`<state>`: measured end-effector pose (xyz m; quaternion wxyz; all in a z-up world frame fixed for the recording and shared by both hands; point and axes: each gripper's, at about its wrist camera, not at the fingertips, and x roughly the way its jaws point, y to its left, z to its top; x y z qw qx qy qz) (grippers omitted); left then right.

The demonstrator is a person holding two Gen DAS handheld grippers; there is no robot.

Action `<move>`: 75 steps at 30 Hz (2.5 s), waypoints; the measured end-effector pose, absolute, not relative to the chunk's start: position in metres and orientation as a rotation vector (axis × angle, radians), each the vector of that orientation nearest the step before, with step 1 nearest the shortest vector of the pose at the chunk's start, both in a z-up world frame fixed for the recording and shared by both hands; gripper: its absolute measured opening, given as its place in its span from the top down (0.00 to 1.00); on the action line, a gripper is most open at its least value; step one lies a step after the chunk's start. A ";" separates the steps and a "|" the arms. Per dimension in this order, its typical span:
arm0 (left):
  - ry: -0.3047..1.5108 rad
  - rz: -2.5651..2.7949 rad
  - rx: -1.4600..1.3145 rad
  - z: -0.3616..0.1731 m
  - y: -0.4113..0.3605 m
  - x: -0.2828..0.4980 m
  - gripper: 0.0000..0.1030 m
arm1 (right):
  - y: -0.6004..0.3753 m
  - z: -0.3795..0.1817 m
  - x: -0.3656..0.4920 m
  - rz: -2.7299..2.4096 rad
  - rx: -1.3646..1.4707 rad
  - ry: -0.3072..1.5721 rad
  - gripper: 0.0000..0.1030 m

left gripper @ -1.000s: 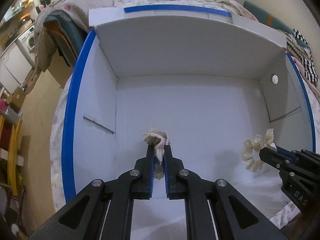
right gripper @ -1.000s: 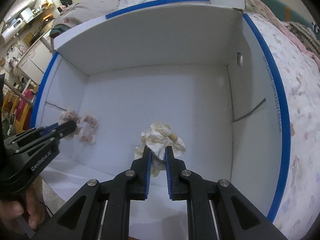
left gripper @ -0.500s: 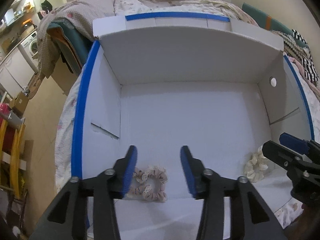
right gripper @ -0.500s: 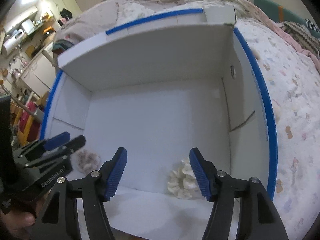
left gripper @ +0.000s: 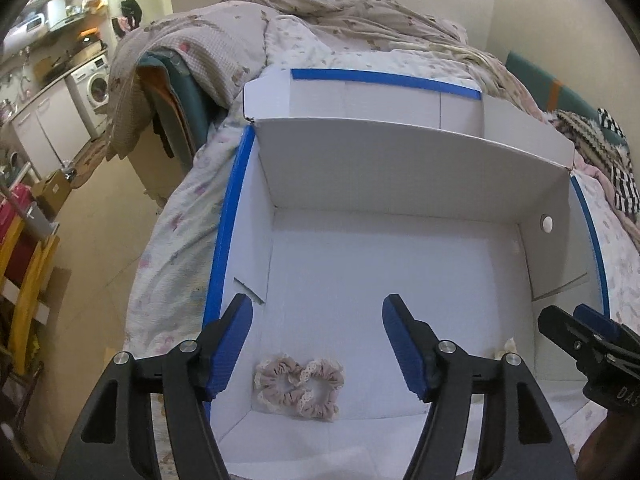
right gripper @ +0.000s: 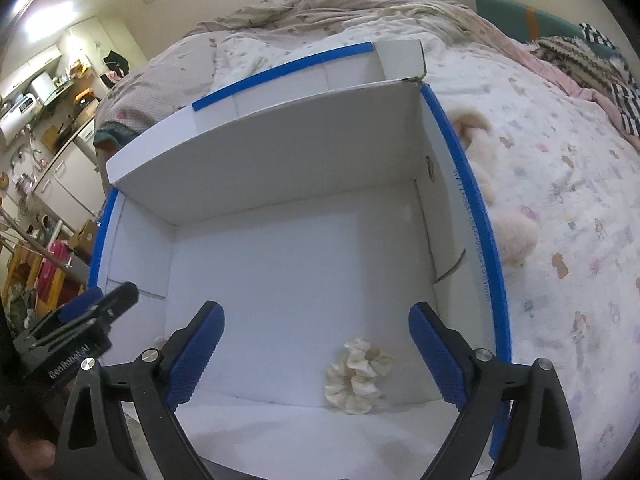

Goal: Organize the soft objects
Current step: 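Open the left tool and the right tool to drop both scrunchies in the box, then grasp the pink rubber duck with the left tool while the right tool grasps the clear plastic bag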

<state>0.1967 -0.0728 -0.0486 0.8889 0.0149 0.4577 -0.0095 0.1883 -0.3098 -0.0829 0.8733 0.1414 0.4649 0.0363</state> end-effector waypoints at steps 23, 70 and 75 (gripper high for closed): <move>0.864 -0.017 0.045 -0.010 -0.052 0.143 0.31 | -0.324 -0.047 0.130 0.029 0.348 0.914 0.03; 1.263 0.011 -0.051 -0.118 -0.036 0.114 0.31 | -0.336 -0.146 0.098 0.012 0.538 1.258 0.11; 1.293 0.002 -0.053 -0.131 -0.046 0.123 0.33 | -0.332 -0.157 0.107 0.016 0.502 1.286 0.12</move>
